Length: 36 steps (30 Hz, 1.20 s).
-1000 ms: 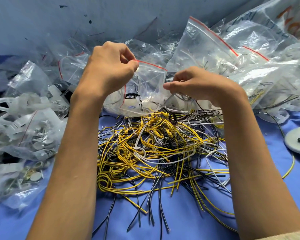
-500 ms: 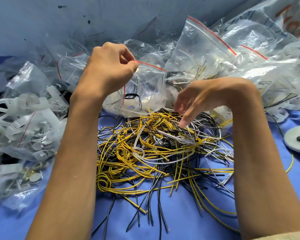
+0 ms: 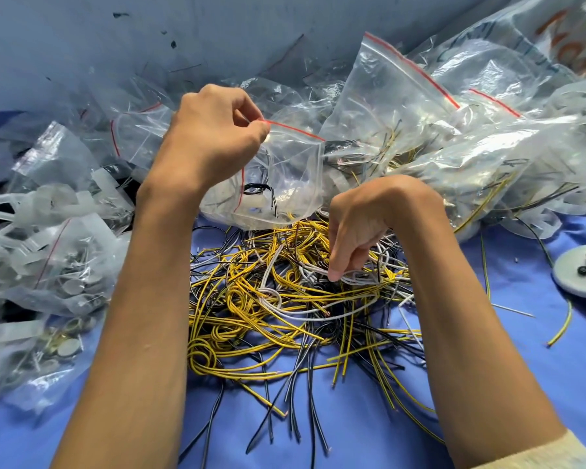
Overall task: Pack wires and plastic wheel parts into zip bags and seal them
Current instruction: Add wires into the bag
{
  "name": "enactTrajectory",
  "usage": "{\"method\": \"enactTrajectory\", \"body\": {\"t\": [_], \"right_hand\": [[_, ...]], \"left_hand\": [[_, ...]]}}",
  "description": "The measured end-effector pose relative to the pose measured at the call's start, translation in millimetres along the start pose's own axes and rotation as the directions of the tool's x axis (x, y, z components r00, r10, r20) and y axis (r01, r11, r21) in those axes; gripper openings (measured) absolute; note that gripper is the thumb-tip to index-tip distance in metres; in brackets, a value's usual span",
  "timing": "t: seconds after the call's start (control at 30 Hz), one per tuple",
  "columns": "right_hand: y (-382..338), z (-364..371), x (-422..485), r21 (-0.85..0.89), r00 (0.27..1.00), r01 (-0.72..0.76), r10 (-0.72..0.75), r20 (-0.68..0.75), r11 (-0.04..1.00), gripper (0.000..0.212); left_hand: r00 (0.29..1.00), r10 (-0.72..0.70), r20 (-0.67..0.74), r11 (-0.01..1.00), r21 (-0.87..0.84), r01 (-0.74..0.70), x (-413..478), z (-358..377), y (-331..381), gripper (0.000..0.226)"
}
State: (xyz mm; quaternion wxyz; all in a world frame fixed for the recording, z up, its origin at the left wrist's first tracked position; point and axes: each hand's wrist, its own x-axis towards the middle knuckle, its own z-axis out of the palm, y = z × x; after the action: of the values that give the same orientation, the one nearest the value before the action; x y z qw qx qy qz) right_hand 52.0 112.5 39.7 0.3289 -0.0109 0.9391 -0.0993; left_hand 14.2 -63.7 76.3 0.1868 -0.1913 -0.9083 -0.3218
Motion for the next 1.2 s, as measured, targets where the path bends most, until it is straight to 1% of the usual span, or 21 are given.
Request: {"method": "enactTrajectory", "body": {"t": [0.07,0.13,0.2,0.27,0.33,0.43,0.5,0.57,0.6,0.67,0.73,0.87,0.9,0.93,1.03,1.1,1.13,1.2], "right_hand": [[-1.6,0.2,-2.0,0.029,0.998,0.062,-0.061,-0.026,0.998,0.032],[-2.5,-1.7,-6.8,0.063,0.982,0.169,-0.163,-0.095,0.984,0.018],[-1.5,-5.2,-13.5,0.116,0.946,0.291,-0.267,-0.184,0.950,0.016],[1.4,-8.2,-19.9,0.251,0.898,0.413,-0.345,-0.273,0.876,0.018],[4.5,-9.9,-25.3,0.360,0.845,0.514,-0.387,-0.369,0.778,0.019],[9.0,-11.5,-30.1,0.419,0.777,0.617,-0.432,-0.459,0.666,0.015],[9.5,-13.1,-31.7,0.420,0.736,0.663,-0.437,-0.518,0.619,0.014],[6.8,-14.8,-30.7,0.410,0.699,0.691,-0.407,-0.588,0.595,0.006],[4.9,-15.3,-29.7,0.401,0.688,0.693,-0.383,-0.617,0.599,0.004],[1.6,-15.4,-27.9,0.382,0.680,0.680,-0.346,-0.646,0.626,0.009],[-1.3,-14.8,-28.9,0.388,0.676,0.683,-0.336,-0.655,0.618,0.009],[-3.7,-18.9,-34.8,0.482,0.638,0.738,-0.255,-0.727,0.473,0.008],[-2.6,-20.3,-35.7,0.494,0.634,0.742,-0.236,-0.736,0.453,0.011],[-1.1,-21.0,-36.4,0.500,0.641,0.735,-0.229,-0.733,0.458,0.015],[4.5,-19.6,-37.4,0.480,0.703,0.665,-0.262,-0.662,0.573,0.041],[6.0,-18.2,-38.7,0.487,0.724,0.650,-0.283,-0.628,0.583,0.055],[5.7,-18.3,-40.1,0.483,0.715,0.664,-0.296,-0.633,0.571,0.058],[4.2,-20.2,-43.9,0.451,0.671,0.707,-0.314,-0.672,0.544,0.056]], "left_hand": [[1.000,-0.002,-0.001,1.000,0.001,0.002,0.2,0.7,-0.1,0.007],[1.000,-0.009,-0.002,1.000,0.000,0.009,0.6,1.1,-0.8,0.007],[1.000,-0.019,-0.005,1.000,-0.003,0.019,1.4,1.2,-1.6,0.007],[1.000,-0.027,-0.006,1.000,-0.002,0.027,2.0,1.1,-2.2,0.007],[0.999,-0.032,-0.006,0.999,-0.003,0.032,2.3,1.0,-2.6,0.007],[1.000,-0.028,-0.005,1.000,-0.004,0.028,1.6,1.3,-2.2,0.007],[1.000,-0.026,0.000,1.000,-0.002,0.026,1.3,2.3,-1.6,0.007],[1.000,-0.028,0.007,1.000,0.001,0.028,1.5,2.4,-1.4,0.008],[1.000,-0.029,0.009,1.000,0.001,0.029,1.6,2.2,-1.6,0.008],[1.000,-0.026,0.009,1.000,-0.004,0.026,2.0,1.4,-1.9,0.008],[1.000,-0.018,0.009,1.000,-0.008,0.018,1.1,1.5,-1.3,0.006],[1.000,-0.013,0.012,1.000,-0.017,0.013,0.4,0.9,-0.6,0.006],[1.000,-0.013,0.018,1.000,-0.015,0.013,0.4,0.6,-0.6,0.006],[1.000,-0.014,0.021,1.000,-0.015,0.014,0.4,0.3,-0.6,0.006],[1.000,-0.018,0.023,1.000,-0.018,0.018,0.0,0.1,0.2,0.006],[1.000,-0.017,0.024,1.000,-0.019,0.017,-0.5,-0.1,1.1,0.006],[1.000,-0.015,0.023,1.000,-0.019,0.015,-0.8,-0.3,1.6,0.006],[1.000,-0.011,0.023,1.000,-0.018,0.012,-1.2,-1.2,2.0,0.005]]}}
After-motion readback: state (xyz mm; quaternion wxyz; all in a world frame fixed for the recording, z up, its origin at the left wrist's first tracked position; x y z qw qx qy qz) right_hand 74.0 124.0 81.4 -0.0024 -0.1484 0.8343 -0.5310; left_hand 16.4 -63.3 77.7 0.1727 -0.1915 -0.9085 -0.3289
